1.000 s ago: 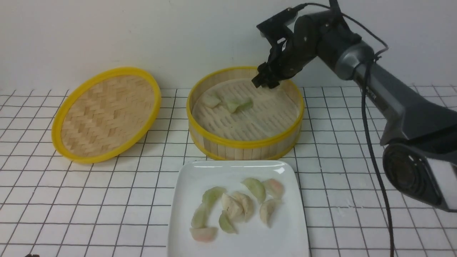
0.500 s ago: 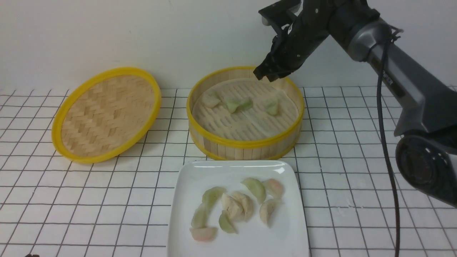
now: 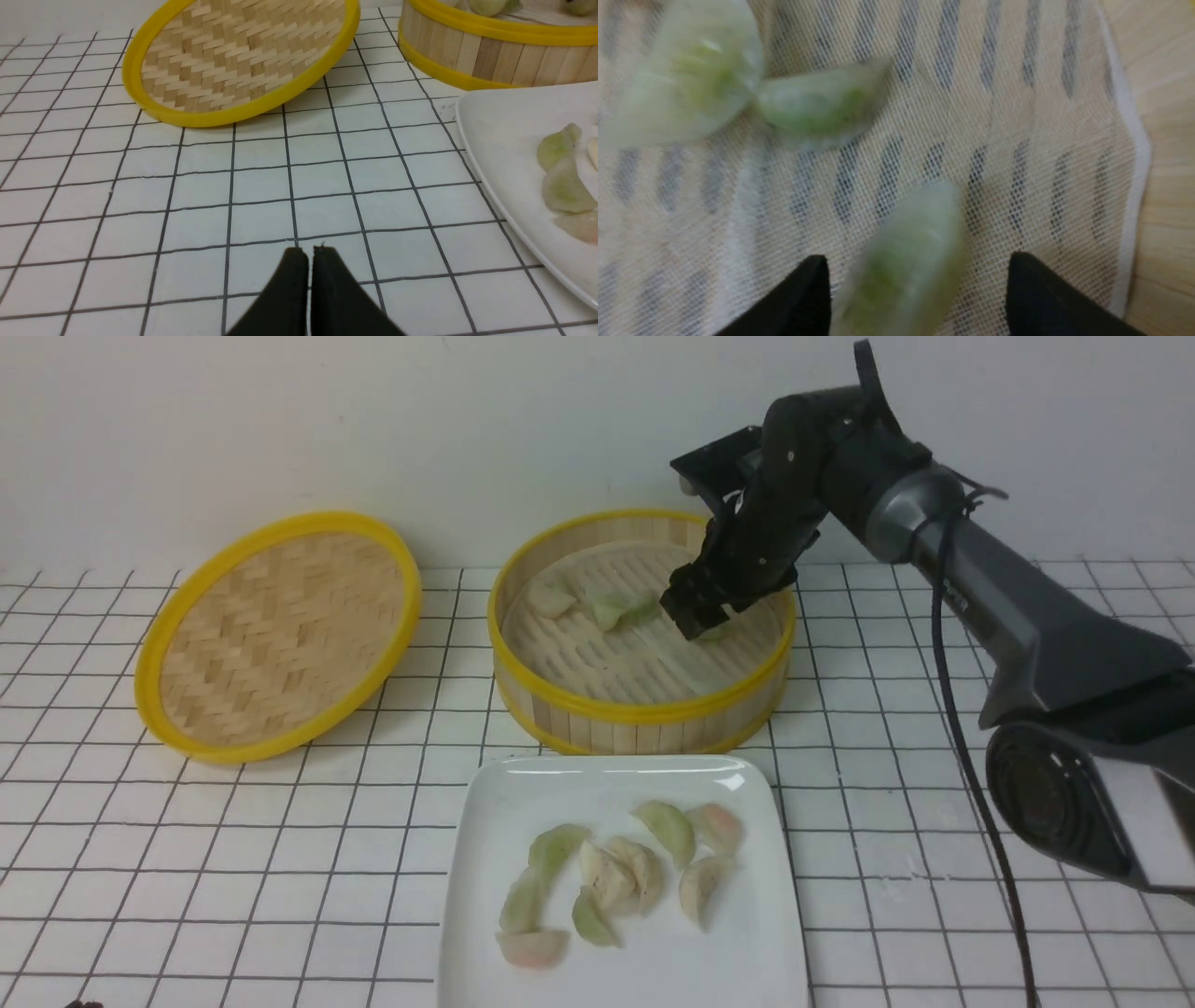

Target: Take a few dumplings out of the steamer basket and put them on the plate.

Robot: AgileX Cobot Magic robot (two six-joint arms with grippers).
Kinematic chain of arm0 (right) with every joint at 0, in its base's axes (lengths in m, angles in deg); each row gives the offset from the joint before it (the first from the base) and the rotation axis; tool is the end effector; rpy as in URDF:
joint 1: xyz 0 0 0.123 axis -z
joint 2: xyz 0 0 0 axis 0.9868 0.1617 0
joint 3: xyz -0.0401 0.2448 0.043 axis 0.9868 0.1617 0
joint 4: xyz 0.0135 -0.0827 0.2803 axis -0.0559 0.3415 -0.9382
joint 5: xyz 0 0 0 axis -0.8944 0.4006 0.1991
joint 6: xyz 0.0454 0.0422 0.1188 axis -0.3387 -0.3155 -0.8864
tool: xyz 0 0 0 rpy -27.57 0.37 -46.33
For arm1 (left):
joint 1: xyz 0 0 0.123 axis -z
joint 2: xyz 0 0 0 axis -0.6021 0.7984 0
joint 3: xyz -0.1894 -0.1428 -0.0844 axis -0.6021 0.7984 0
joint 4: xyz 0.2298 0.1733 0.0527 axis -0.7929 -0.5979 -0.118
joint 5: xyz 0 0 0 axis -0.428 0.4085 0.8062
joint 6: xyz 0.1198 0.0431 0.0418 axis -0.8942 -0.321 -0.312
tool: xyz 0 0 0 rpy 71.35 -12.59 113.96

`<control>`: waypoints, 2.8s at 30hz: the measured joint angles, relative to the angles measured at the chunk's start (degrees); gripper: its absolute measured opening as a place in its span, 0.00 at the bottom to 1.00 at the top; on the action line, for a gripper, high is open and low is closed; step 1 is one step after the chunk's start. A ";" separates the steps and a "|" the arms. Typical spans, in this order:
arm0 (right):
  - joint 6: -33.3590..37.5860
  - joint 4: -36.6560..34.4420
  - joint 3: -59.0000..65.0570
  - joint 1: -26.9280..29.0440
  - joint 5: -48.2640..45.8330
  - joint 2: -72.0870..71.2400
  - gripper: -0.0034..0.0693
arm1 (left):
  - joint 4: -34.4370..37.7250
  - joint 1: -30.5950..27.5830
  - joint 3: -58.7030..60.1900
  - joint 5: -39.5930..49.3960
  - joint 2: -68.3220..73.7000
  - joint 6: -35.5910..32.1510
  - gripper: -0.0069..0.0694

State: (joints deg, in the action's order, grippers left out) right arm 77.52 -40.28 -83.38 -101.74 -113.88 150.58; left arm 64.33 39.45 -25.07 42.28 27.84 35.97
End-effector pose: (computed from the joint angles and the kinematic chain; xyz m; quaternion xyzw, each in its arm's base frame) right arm 0.5329 0.2173 0.1139 -0.2753 0.9434 0.0582 0.1755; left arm 0.1678 -0.0158 0.1573 0.0357 0.8062 -0.0394 0.5892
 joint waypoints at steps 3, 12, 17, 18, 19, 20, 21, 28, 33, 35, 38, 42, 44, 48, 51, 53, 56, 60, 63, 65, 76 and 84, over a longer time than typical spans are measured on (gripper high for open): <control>-2.67 1.66 0.00 0.00 0.06 0.72 0.67 | 0.00 0.00 0.00 0.00 0.00 0.00 0.08; -3.22 3.35 -0.05 0.00 0.08 -0.46 0.38 | 0.00 0.00 0.00 0.00 0.00 0.00 0.08; -4.06 2.10 1.55 0.00 -0.13 -8.76 0.38 | 0.00 0.00 0.00 0.00 0.00 0.00 0.08; -4.13 2.03 1.82 0.00 -0.13 -9.81 0.38 | 0.00 0.00 0.00 0.00 0.00 0.00 0.08; -4.63 1.55 5.12 0.00 -0.01 -13.88 0.38 | 0.00 0.00 0.00 0.00 0.00 0.00 0.08; -4.76 0.93 8.16 0.00 0.14 -17.14 0.38 | 0.00 0.00 0.00 0.00 0.00 0.00 0.08; -4.76 0.01 11.86 0.00 0.14 -21.27 0.38 | 0.00 0.00 0.00 0.00 0.00 0.00 0.08; -3.66 -10.15 39.12 -1.88 0.13 -39.74 0.38 | 0.00 0.00 0.00 0.00 0.00 0.00 0.08; -3.48 -15.00 61.32 -9.07 0.19 -47.23 0.38 | 0.00 0.00 0.00 0.00 0.00 0.00 0.08; -3.26 -15.06 63.74 -10.50 0.30 -47.15 0.38 | 0.00 0.00 0.00 0.00 0.00 0.00 0.08; -2.57 -14.73 69.20 -14.69 3.51 -45.54 0.38 | 0.00 0.00 0.00 0.00 0.00 0.00 0.08; -2.39 -14.47 70.10 -16.10 8.34 -42.73 0.38 | 0.00 0.00 0.00 0.00 0.00 0.00 0.08; -2.39 -14.47 70.10 -16.17 9.39 -40.83 0.41 | 0.00 0.00 0.00 0.00 0.00 0.00 0.08; -3.27 -14.41 70.10 -16.17 9.57 -38.85 0.54 | 0.00 0.00 0.00 0.00 0.00 0.00 0.08; -3.50 -14.00 69.28 -16.17 7.41 -38.83 0.64 | 0.00 0.00 0.00 0.00 0.00 0.00 0.08; -3.54 -13.15 68.00 -16.17 4.68 -38.83 0.66 | 0.00 0.00 0.00 0.00 0.00 0.00 0.08; -5.78 -10.65 64.38 -16.17 2.88 -42.19 0.57 | 0.00 0.00 0.00 0.00 0.00 0.00 0.08; -9.26 -7.98 63.90 -16.17 2.20 -52.89 0.31 | 0.00 0.00 0.00 0.00 0.00 0.00 0.08; -12.21 -4.30 63.90 -16.17 1.53 -62.57 0.12 | 0.00 0.00 0.00 0.00 0.00 0.00 0.08; -14.49 -1.70 63.90 -16.17 1.20 -69.58 0.06 | 0.00 0.00 0.00 0.00 0.00 0.00 0.08; -25.44 9.17 85.29 -16.17 17.94 -112.56 0.03 | 0.00 0.00 0.00 0.00 0.00 0.00 0.08; -35.91 14.13 114.71 -16.17 37.49 -139.19 0.03 | 0.00 0.00 0.00 0.00 0.00 0.00 0.08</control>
State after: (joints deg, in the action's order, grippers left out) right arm 41.62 -26.15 31.33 -117.91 -76.40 11.39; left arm 64.33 39.45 -25.07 42.28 27.84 35.97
